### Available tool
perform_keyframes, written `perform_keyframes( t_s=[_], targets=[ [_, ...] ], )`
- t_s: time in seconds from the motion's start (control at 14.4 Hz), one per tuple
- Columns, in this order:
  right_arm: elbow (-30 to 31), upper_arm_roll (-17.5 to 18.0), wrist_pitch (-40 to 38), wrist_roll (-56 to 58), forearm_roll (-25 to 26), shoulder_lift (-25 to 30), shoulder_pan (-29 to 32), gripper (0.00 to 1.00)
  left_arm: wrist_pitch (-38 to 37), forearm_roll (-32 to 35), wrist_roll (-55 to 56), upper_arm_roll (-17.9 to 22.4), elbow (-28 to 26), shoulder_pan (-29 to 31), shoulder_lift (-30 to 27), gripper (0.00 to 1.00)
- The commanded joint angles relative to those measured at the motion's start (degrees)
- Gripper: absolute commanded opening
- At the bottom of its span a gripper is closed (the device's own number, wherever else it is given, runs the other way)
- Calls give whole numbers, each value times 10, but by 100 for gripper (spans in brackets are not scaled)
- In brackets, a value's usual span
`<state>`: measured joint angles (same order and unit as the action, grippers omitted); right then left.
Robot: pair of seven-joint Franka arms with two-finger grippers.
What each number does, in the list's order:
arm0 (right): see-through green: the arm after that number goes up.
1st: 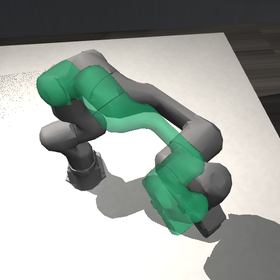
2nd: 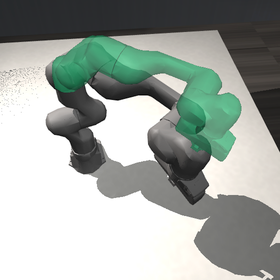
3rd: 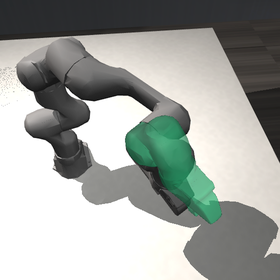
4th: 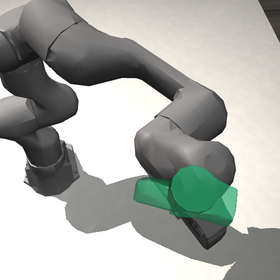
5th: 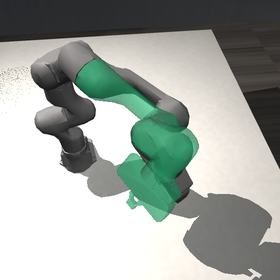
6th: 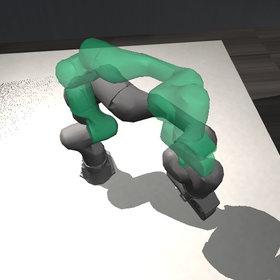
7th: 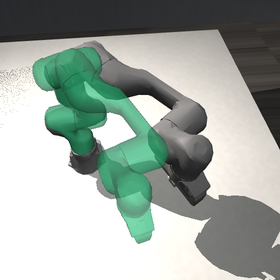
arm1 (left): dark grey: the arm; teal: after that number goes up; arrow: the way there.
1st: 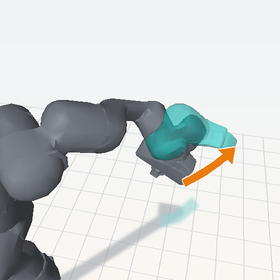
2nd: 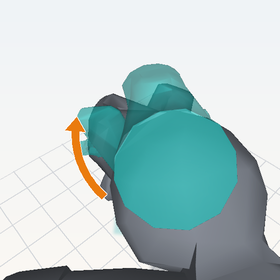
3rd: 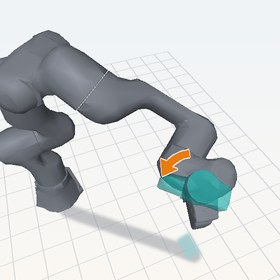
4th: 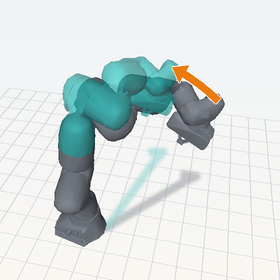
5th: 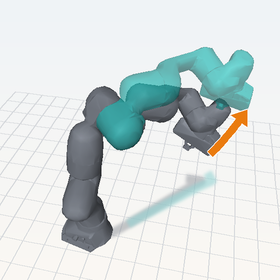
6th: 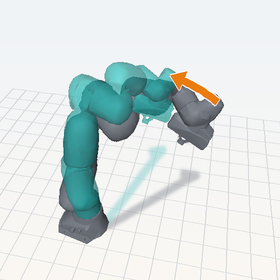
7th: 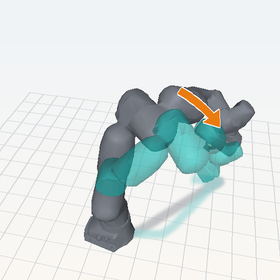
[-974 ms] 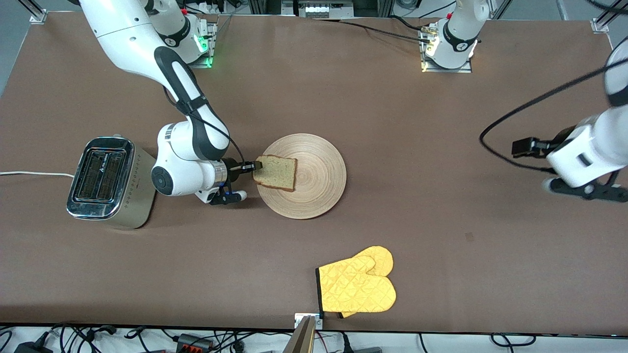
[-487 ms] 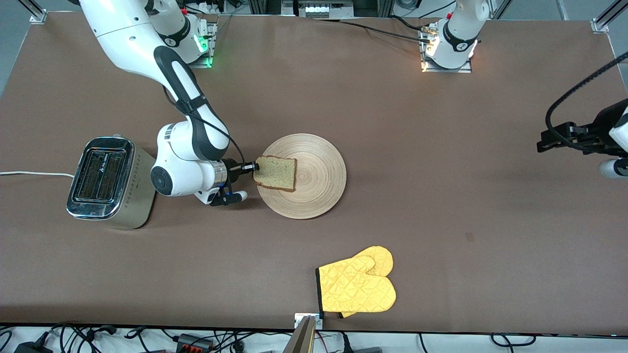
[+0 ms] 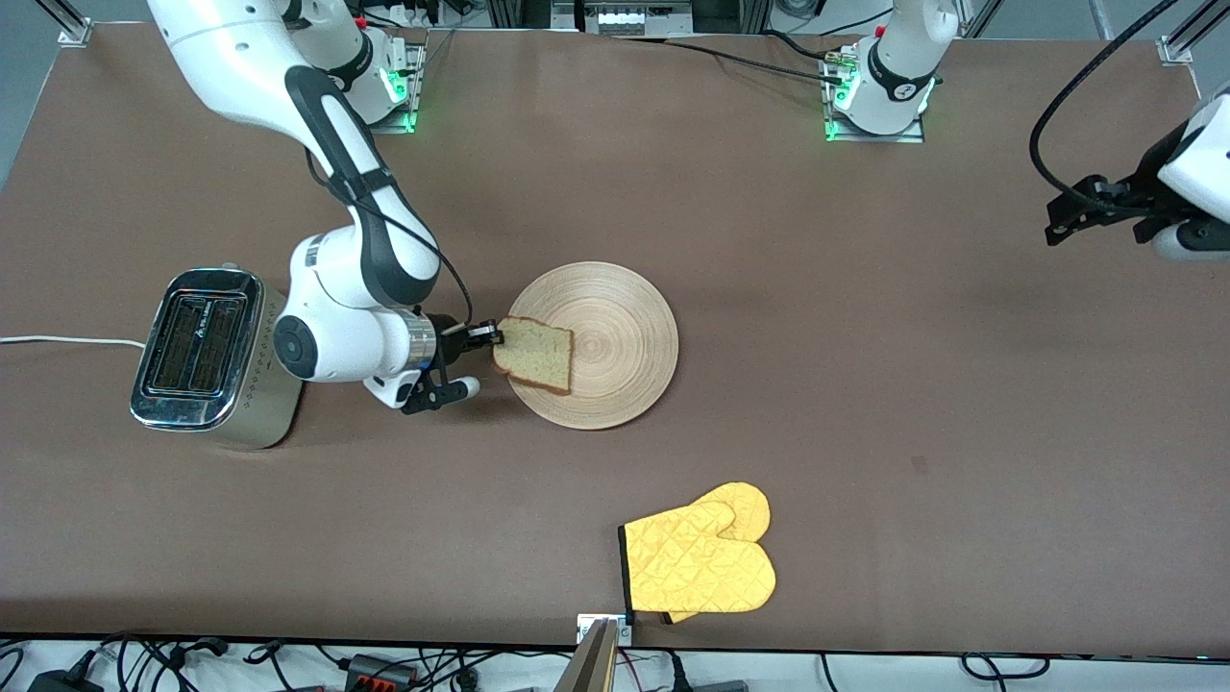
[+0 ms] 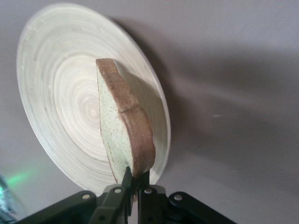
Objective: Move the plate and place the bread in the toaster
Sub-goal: 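Lift the bread with the right gripper and carry it over the toaster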
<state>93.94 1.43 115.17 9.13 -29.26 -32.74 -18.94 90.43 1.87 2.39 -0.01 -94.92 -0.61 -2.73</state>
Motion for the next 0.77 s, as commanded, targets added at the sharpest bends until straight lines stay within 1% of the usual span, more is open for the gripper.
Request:
perform_keyframes(
  t_s=[0.0, 0.14, 0.21, 0.28, 0.35, 0.42, 0.56, 0.7],
  targets=[
    [-40, -33, -72, -9, 109, 35, 0, 0, 20, -11, 0, 5, -24, -11, -7, 100],
    [-105, -56, -148, -33, 209, 35, 3, 0, 17, -11, 0, 5, -9, -12, 3, 100],
    [-130, -70, -175, -40, 248, 35, 2, 0, 16, -11, 0, 5, -6, -12, 4, 100],
    [-148, -82, -194, -51, 273, 36, 3, 0, 16, -11, 1, 5, -6, -13, 4, 100],
    [-162, -99, -227, -60, 281, 37, 4, 0, 16, -10, 1, 5, -6, -13, 4, 100],
    [-180, -126, -270, -63, 281, 38, 3, 0, 16, -11, 0, 2, -5, -13, 5, 100],
    [-213, -179, -327, -63, 281, 38, -3, 0, 16, -10, 0, 2, -5, -13, 5, 100],
    [-247, -217, -392, -77, 281, 37, -1, 0, 16, -10, 1, 1, -4, -13, 5, 100]
  ],
)
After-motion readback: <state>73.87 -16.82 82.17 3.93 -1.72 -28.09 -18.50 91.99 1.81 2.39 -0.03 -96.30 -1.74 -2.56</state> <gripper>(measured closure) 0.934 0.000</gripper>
